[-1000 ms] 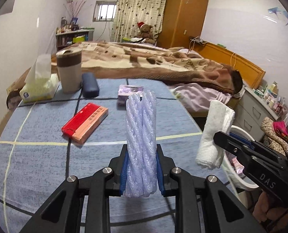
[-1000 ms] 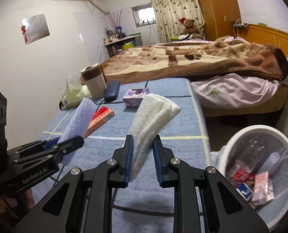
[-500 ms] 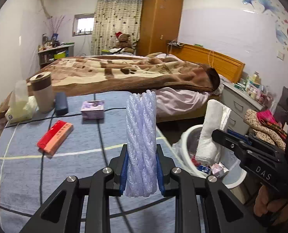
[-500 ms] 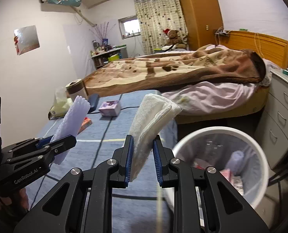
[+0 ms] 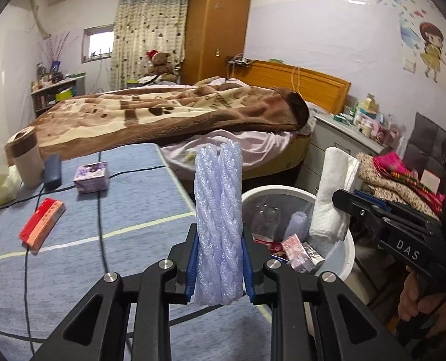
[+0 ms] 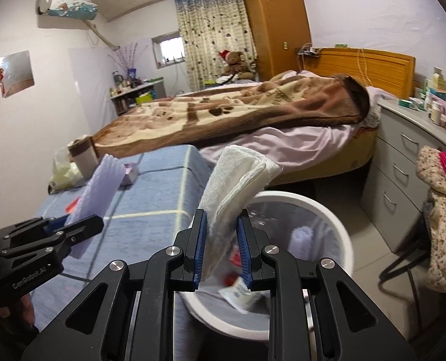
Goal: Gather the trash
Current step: 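Carry the foam sleeve and cloth over the white bin and open both grippers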
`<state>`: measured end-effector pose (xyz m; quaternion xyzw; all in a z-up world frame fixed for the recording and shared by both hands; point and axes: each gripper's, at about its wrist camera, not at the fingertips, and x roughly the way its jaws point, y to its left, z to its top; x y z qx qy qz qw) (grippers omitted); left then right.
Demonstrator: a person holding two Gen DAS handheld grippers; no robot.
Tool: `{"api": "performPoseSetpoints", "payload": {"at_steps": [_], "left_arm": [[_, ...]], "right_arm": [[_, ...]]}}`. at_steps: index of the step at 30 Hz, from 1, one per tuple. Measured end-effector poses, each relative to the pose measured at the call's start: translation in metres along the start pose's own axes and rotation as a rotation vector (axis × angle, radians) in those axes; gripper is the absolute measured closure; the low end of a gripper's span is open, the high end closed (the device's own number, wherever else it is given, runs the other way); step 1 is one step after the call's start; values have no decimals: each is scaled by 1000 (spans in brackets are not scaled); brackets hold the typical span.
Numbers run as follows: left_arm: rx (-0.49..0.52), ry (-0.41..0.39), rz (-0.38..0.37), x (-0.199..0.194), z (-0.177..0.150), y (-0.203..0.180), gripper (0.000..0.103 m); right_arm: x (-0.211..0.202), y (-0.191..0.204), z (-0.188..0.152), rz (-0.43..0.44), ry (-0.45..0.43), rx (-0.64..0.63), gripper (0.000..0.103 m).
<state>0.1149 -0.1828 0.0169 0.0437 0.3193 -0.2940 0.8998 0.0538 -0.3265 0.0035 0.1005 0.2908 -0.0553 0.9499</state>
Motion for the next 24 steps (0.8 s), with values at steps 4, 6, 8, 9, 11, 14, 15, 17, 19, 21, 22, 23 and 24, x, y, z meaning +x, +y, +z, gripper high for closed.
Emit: {"api": "performPoseSetpoints", "payload": {"at_steps": [4,6,8,9,11,14,15,17,19,21,22,23,24], "left_arm": [[18,11,-37,10,-3,-20,78],[31,17,-51,14,-4,-29,78],[40,23,-62,19,-4,-36,78],[43,24,-67,21,-4,-39,78],[57,25,-70,24,-4,-48,78],[69,34,-78,31,-3,-58,78],[73,34,-80,32,-3,-61,78],[81,42,-87,37,-3,-65,78],[83,50,-86,41,-3,-67,78],[78,62,-89,46,-3,-70,78],[77,63,-92,48,-3,-70,78],[79,66,-95,50,-3,-72,78],[82,71,-99,52,-3,-73,77]], "right_arm": [[2,-15,-3,-51,32,4,82],[0,-20,-5,-65,40,4,82],[0,-25,-5,-77,51,0,82],[0,-27,-5,-87,53,1,82],[1,-32,-6,-103,61,-1,82],[1,-38,-8,-116,76,-4,82],[2,-40,-8,-120,78,-2,82],[4,-44,-9,-125,89,2,81],[6,-47,-9,-136,97,-2,81],[9,-50,-9,-135,109,4,81],[10,-51,-10,-136,113,6,81],[11,-52,-10,-137,115,6,81],[13,-53,-11,-140,121,5,81]]}}
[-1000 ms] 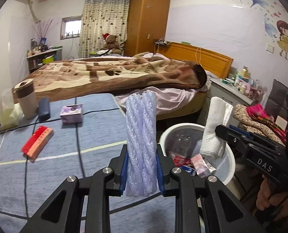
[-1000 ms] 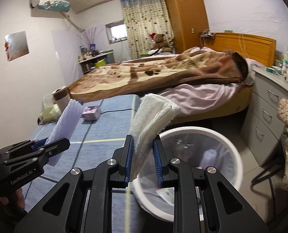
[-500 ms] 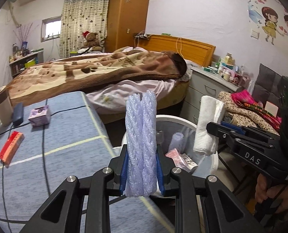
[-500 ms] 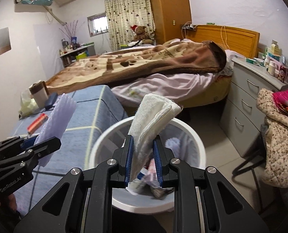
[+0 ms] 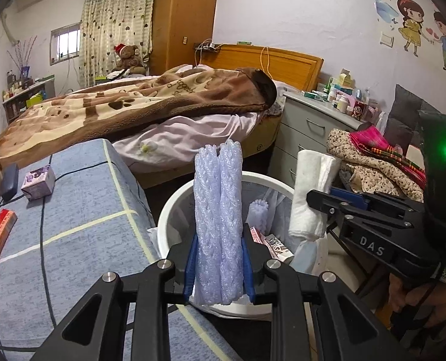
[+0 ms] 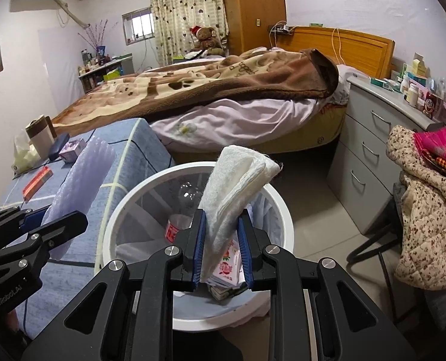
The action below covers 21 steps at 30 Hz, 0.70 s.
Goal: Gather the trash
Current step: 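Carry the foam sleeve and cloth over the white bin and open both grippers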
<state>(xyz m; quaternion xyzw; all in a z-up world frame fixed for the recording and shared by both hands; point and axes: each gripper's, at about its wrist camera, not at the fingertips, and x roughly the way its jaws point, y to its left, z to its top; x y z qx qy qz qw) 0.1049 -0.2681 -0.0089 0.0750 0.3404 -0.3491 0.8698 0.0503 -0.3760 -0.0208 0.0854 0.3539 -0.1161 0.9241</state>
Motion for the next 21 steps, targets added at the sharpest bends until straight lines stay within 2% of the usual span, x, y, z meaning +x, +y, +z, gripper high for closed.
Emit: {"api": "performPoseSetpoints", "payload": {"at_steps": [3,5,6,7,12,14,16,21], "left_arm": [[1,10,-5,4,-1,1,76],[0,10,-11,6,-1,-1,69],[-3,11,-13,7,-1,-1,62],[-5,10,-18,7,-1,0,60],[-17,9,-20,9,0,0,58],[-17,7,-22,8,0,1,52],[-25,2,-26,6,-1,3,49],[-42,-5,-8,0,-1,11,49]], "right_arm": [[3,-1,-1,-3,13,-4,81],[4,-1,-1,-10,16,-5,80],[4,-1,-1,-18,17,-11,80],[4,-1,-1,-26,19,-16,79],[5,-3,0,-44,25,-15,78],[4,-3,0,-44,22,-14,73],[4,-3,0,-44,20,-10,55],[-1,-3,2,-41,1,4,53]]}}
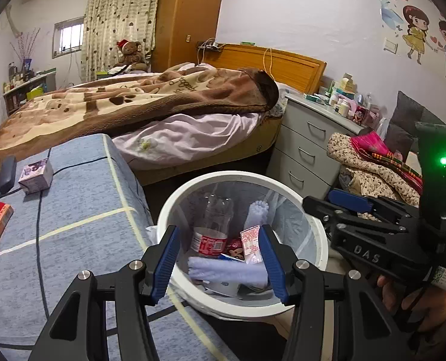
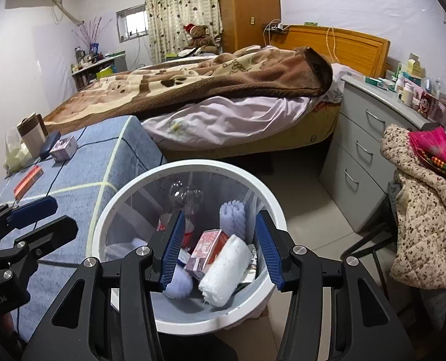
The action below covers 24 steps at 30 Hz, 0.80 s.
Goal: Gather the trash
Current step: 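Carry the foam sleeve and cloth over the white bin and open both grippers, then move both tools back over the bed toward the red box and purple carton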
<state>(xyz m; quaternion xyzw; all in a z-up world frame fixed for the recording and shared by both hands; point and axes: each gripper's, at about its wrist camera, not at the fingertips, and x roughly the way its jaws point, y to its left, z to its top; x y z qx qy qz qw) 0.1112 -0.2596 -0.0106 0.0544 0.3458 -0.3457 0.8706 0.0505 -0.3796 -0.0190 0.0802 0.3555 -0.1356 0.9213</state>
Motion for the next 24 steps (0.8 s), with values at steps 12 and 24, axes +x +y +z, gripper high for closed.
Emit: {"api": "performPoseSetpoints", "payload": {"at_steps": [12,24], "left_arm": [[-18,-43,50,-26,2,22,49],[-69,-82,123,-57,3,69,49]], "right_arm": [[-14,18,10,38,-70,9,53],[-10,52,21,109,-106,-34,52]]}}
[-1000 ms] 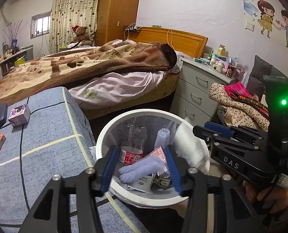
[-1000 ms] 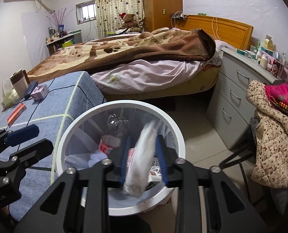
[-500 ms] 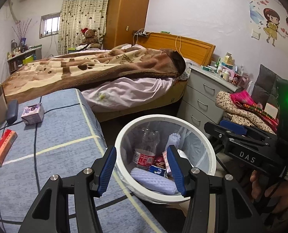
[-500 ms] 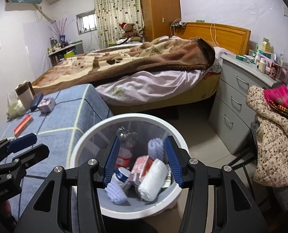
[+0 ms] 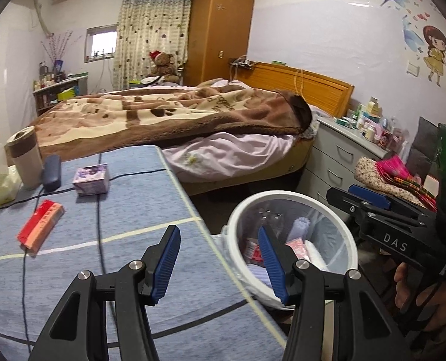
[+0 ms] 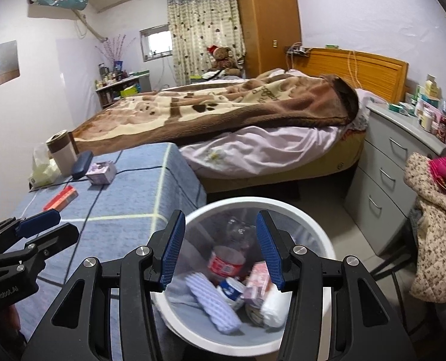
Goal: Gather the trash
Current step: 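Move both tools back over the bed toward the red box and purple carton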
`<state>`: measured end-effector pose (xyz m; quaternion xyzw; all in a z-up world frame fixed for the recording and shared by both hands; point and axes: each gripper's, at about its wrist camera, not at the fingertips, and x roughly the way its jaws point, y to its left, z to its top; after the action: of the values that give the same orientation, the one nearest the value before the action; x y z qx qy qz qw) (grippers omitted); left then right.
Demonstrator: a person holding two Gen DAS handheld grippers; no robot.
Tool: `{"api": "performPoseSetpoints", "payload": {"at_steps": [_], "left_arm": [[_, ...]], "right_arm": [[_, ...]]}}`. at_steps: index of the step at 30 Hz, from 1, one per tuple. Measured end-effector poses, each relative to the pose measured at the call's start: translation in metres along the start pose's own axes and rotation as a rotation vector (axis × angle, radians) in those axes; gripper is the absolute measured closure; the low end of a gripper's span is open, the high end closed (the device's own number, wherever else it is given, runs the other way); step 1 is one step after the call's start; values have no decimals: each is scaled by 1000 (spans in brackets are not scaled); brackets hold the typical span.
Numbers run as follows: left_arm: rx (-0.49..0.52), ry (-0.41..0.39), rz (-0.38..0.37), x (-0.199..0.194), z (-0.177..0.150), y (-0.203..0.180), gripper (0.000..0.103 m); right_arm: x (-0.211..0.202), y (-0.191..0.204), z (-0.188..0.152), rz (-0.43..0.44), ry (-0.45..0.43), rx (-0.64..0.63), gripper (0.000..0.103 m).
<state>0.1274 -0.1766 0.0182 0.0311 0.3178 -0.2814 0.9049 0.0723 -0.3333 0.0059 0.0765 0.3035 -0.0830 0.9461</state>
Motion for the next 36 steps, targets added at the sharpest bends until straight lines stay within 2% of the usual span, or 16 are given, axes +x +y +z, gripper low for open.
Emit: {"api": "performPoseSetpoints", "payload": {"at_steps": [8,10,18,22,28,30,33,36], "left_arm": [[-57,-14,79,-11,-1,55,49],[-73,-12,108,-13,-2,73,46],[-137,-7,186,-17,-5,138,45],[-151,-1,219,-16,-5,165,42],[-173,33,274,-8,-8,209,41],[-173,44,277,-4,-10,219,41],[-182,59,289,5,-12,238,41],[-188,62,284,14,-13,250,41]], "right_arm": [[19,33,6,60,-3,-54,44],[26,41,9,95,2,-63,38],[51,80,19,180,18,-144,38],[67,101,27,269,24,-164,38],[101,126,36,374,83,-162,37],[112,140,39,356,103,-196,37],[119,160,41,340,72,-300,37],[132,168,50,348,74,-307,37]]}}
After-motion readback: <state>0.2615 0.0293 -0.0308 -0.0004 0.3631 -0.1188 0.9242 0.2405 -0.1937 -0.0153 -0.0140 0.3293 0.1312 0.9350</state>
